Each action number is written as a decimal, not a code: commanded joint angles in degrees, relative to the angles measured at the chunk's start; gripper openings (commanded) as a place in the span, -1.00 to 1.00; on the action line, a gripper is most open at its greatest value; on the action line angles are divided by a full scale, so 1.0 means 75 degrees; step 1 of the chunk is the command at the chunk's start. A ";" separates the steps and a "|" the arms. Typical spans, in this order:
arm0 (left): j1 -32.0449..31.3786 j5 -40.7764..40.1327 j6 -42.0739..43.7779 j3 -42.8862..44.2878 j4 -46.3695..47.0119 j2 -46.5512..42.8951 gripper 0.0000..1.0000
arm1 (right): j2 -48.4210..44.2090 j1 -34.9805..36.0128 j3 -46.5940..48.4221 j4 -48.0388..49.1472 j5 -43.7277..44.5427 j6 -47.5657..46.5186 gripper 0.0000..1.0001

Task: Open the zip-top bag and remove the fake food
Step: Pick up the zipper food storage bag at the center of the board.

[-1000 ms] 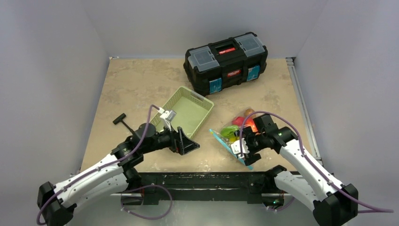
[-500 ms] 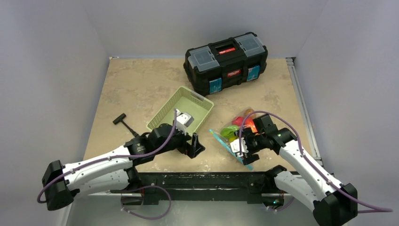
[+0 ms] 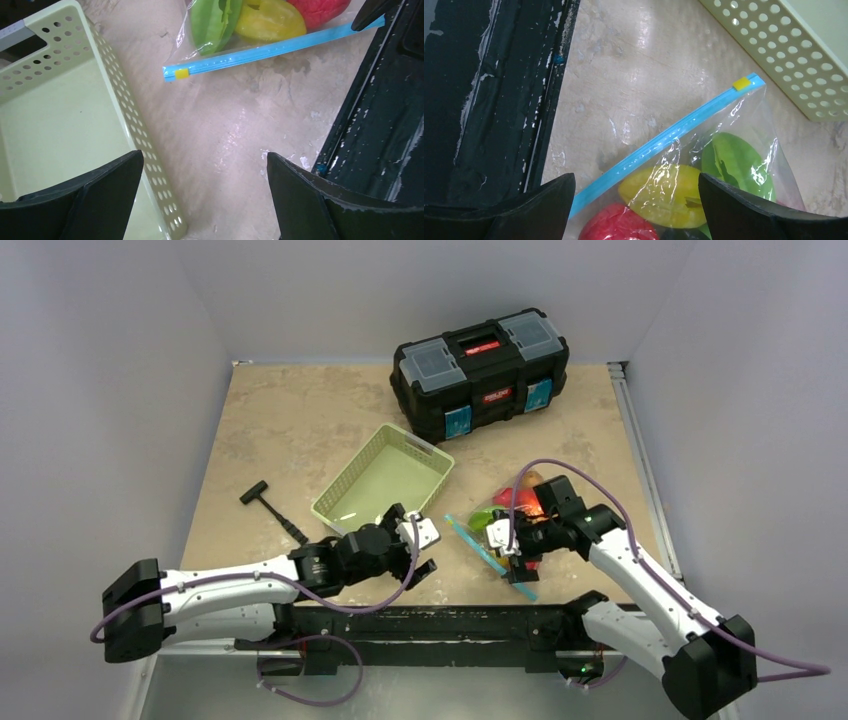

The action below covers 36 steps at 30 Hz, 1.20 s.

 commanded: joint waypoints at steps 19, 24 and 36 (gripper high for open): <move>-0.0023 -0.0647 -0.0945 -0.1292 0.0210 -0.2324 0.86 | 0.1227 0.1009 0.0550 0.1282 0.1233 0.1803 0.84; -0.0022 -0.0473 -0.1068 -0.1561 0.0554 -0.2397 0.83 | 0.1064 0.0850 0.1364 0.0643 0.0645 0.2024 0.87; -0.0023 -0.0243 -0.2021 -0.1804 0.1082 -0.2426 0.82 | 0.2309 -0.0842 0.1995 0.0688 0.0370 0.2116 0.86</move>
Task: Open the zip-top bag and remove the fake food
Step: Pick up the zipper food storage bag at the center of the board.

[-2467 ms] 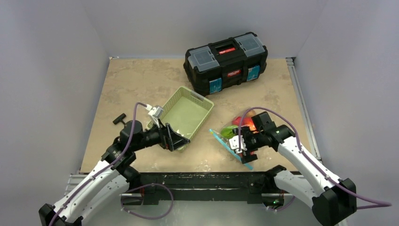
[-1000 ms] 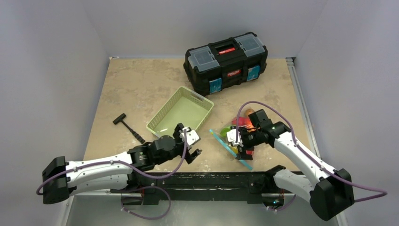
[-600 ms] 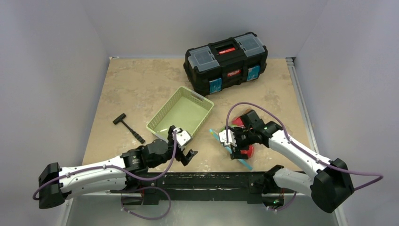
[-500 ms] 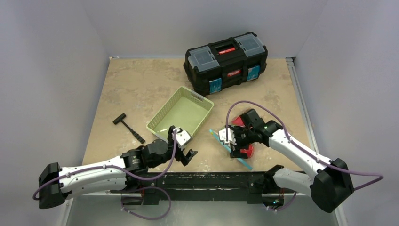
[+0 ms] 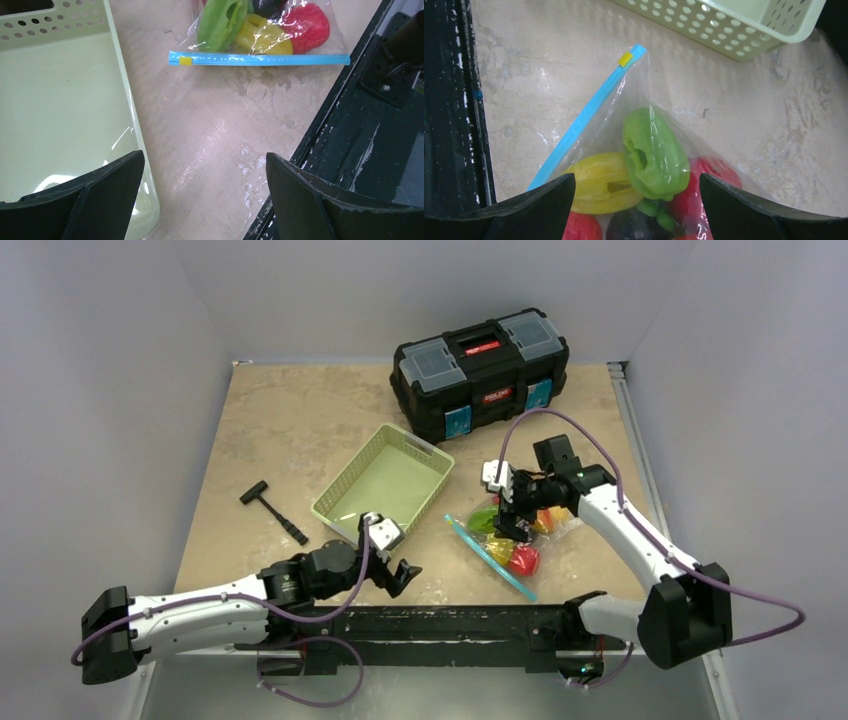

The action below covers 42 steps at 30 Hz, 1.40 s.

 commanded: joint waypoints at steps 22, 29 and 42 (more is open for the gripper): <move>0.0500 0.0434 -0.6327 -0.0604 0.5467 0.2811 0.89 | 0.0879 -0.0038 0.0395 0.1154 0.0354 0.1325 -1.00; 0.0499 0.0304 -0.7259 -0.0181 0.5998 0.4101 0.83 | 0.0361 -0.0040 0.0482 0.0856 -0.0295 0.1305 -1.00; 0.0493 -0.0514 -0.7809 0.0529 0.6787 0.5729 0.53 | -0.0111 -0.0038 0.0617 -0.0266 -0.2042 0.0294 -1.00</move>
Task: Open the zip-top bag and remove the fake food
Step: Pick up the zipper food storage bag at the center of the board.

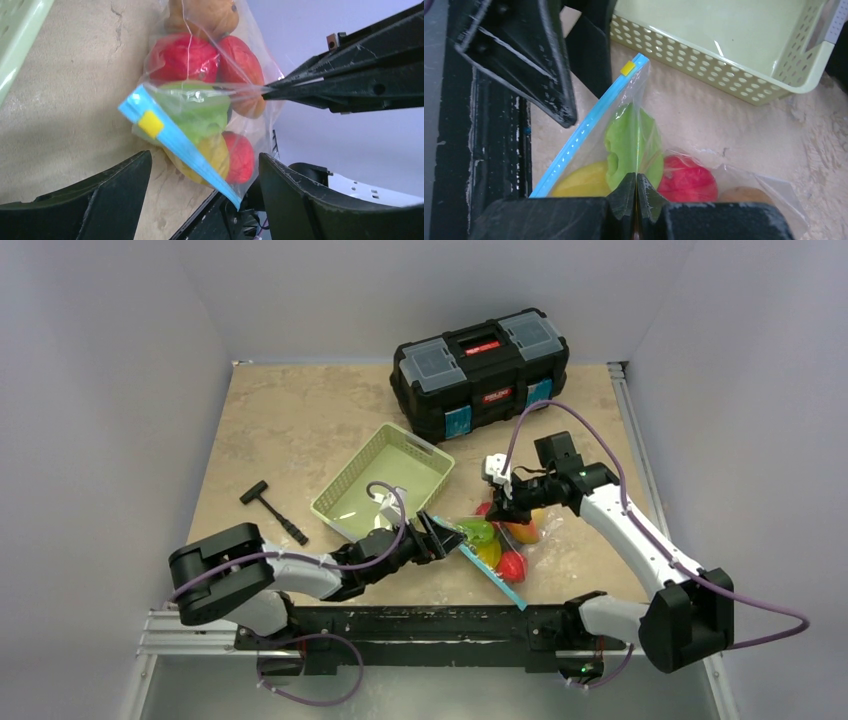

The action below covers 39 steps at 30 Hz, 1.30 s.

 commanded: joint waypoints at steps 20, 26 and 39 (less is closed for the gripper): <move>0.0024 0.0333 0.0069 0.0793 0.0799 0.0224 -1.00 | -0.0402 0.0014 0.0691 -0.1503 -0.0447 -0.0808 -0.15; 0.0086 0.0971 0.1991 0.1986 -0.1696 -0.0917 -1.00 | -0.1398 0.0005 0.1014 -0.1783 -0.0360 -0.0651 0.59; 0.1429 0.3784 0.8121 0.7731 -0.9730 -0.0943 -1.00 | -0.1127 -0.0354 0.3177 -0.2718 -0.1297 -0.0710 0.81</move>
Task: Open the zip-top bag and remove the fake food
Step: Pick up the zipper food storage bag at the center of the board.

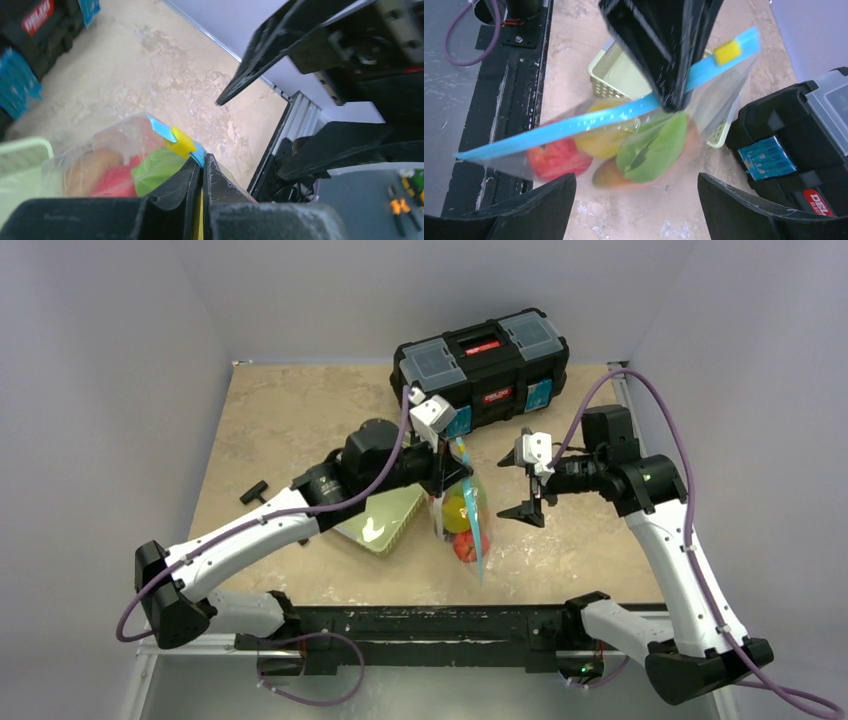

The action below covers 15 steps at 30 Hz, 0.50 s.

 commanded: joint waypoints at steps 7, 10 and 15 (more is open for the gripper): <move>0.0098 0.1766 0.4260 0.4060 -0.5371 0.1555 -1.00 | -0.0111 -0.0792 0.0327 0.0422 -0.0656 0.0704 0.89; 0.0098 0.2023 0.4646 0.4458 -0.5825 0.1679 -1.00 | -0.0025 -0.1085 0.0444 0.0451 -0.1020 0.0622 0.90; 0.0098 0.2334 0.5017 0.4803 -0.6179 0.1658 -1.00 | 0.0298 -0.1242 0.0456 -0.0240 -0.2045 -0.0475 0.90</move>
